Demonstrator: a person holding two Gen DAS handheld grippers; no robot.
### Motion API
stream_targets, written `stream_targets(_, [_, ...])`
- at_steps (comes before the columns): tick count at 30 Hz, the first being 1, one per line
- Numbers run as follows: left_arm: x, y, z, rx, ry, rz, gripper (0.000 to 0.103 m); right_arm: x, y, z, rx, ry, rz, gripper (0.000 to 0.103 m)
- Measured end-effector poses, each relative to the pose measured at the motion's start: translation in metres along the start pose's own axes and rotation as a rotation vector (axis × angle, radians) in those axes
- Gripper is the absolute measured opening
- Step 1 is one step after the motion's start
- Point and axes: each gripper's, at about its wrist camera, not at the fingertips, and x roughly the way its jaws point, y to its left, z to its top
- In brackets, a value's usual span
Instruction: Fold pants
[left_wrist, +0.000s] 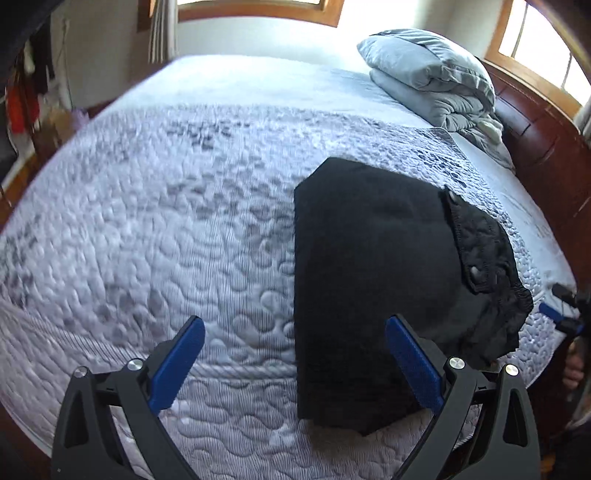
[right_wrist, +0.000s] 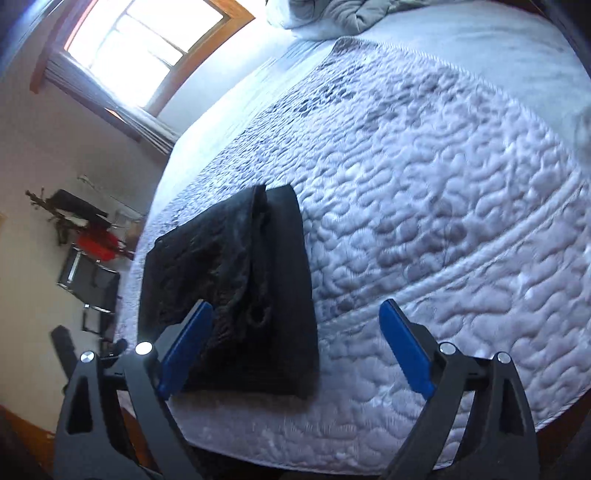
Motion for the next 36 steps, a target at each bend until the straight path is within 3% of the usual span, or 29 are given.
stream_targets(8, [-0.024, -0.040, 0.027, 0.088, -0.088, -0.016, 0.099, 0.007, 0.048, 0.016, -0.195, -0.078, -0.118, 0.100])
stream_targets(15, [-0.020, -0.054, 0.035, 0.142, -0.110, -0.026, 0.099, 0.030, 0.057, 0.018, -0.223, 0.026, -0.059, 0.100])
stream_targets(18, [-0.008, -0.052, 0.038, 0.146, -0.082, -0.062, 0.099, 0.038, 0.055, 0.020, -0.217, 0.061, -0.014, 0.100])
stream_targets(23, [0.033, -0.025, 0.044, 0.039, 0.090, -0.272, 0.099, 0.058, 0.041, 0.027, -0.198, 0.140, 0.029, 0.100])
stream_targets(26, [0.063, 0.003, 0.045, -0.080, 0.218, -0.310, 0.099, 0.068, 0.030, 0.033, -0.170, 0.174, 0.048, 0.100])
stream_targets(28, [0.076, 0.019, 0.044, -0.147, 0.262, -0.356, 0.099, 0.070, 0.023, 0.036, -0.145, 0.185, 0.083, 0.100])
stream_targets(33, [0.106, 0.044, 0.032, -0.287, 0.368, -0.639, 0.099, 0.078, 0.007, 0.040, -0.072, 0.216, 0.201, 0.100])
stream_targets(36, [0.117, 0.049, 0.028, -0.308, 0.383, -0.673, 0.099, 0.086, -0.002, 0.041, -0.034, 0.240, 0.248, 0.100])
